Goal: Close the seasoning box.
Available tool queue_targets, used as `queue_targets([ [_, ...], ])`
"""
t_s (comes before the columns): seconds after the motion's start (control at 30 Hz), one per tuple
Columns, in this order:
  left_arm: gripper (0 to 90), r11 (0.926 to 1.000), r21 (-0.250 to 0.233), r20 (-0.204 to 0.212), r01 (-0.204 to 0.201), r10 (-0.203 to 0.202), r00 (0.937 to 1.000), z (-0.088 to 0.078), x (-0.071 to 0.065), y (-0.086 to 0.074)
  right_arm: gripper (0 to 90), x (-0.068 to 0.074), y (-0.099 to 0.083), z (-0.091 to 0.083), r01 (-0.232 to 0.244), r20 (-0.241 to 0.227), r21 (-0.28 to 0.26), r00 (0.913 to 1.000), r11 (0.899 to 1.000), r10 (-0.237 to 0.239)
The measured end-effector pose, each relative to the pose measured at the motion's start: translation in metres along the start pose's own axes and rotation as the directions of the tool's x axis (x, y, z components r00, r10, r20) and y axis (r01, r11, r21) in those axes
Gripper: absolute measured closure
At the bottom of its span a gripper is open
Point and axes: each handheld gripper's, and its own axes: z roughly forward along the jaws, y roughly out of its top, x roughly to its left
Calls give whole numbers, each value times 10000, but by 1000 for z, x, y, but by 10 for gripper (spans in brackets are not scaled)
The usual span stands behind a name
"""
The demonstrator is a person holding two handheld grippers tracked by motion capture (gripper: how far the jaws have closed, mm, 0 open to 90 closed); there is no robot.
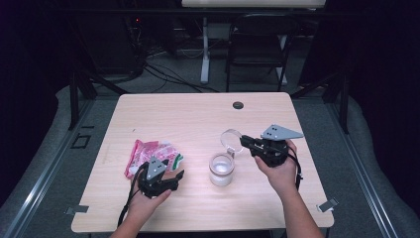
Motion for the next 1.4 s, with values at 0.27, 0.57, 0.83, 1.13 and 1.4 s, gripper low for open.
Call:
queue_targets([
  [0.27, 339, 9995, -127, -50, 281, -282, 9996, -7, 7, 2, 900, -11, -4, -3, -330, 325, -24, 9989, 9995, 330],
  [0.57, 341, 9983, -387, -183, 445, -453, 9988, -15, 14, 3, 900, -21, -13, 7, -529, 687, 244, 9963, 9983, 511],
  [0.83, 339, 9961, -532, -251, 698, -712, 9971, -20, 23, 4, 900, -25, -18, 14, -711, 677, 437, 9954, 9965, 680],
  [1.13, 338, 9941, -720, -323, 810, -835, 9960, -29, 30, 7, 900, -25, -22, 23, -634, 571, 670, 9966, 9957, 596],
  [1.4, 338, 9967, -531, -223, 607, -619, 9978, -27, 24, 7, 900, -25, -22, 20, -733, 650, 620, 9955, 9954, 692],
])
